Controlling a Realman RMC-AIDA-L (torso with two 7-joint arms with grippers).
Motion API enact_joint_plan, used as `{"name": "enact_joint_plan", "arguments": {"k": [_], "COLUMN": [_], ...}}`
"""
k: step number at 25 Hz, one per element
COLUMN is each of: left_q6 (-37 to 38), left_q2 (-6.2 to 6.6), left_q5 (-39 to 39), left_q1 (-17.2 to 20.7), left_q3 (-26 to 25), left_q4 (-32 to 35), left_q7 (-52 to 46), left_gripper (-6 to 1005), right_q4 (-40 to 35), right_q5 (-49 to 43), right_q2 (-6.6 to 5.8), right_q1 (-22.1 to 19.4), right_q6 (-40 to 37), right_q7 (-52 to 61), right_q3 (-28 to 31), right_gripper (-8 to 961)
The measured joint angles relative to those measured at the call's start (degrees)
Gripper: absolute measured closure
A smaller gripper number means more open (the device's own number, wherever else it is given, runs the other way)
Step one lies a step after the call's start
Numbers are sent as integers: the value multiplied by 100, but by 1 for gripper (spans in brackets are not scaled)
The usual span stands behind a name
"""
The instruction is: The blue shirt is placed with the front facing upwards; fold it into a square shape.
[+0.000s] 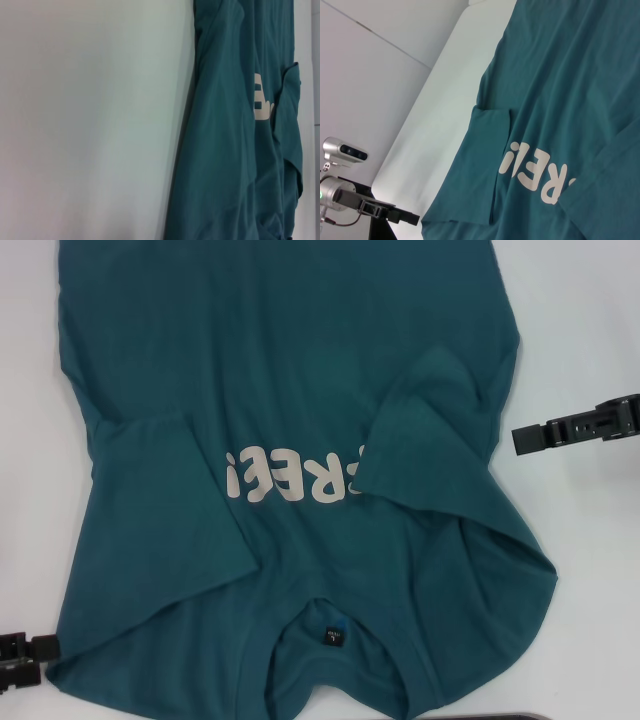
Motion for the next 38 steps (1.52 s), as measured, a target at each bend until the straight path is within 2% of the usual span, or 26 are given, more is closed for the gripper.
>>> {"name": "enact_joint_plan", "arguments": {"k": [25, 38], "left_q6": [-148, -107], "left_q2": [-36, -102], "left_q5": [163, 302], "left_q1": [-112, -268], "left_q3": [14, 6], "left_q4": [1, -19], "left_q7": [-100, -157], "left_gripper": [207, 208], "right_q4": [46, 52], "right_q5": [15, 14], "right_q2": [0, 0], "right_q1": [18, 54], "right_q6": [13, 27], "right_q7": [1, 6], "right_q3": [9, 8], "right_gripper": [72, 72]}}
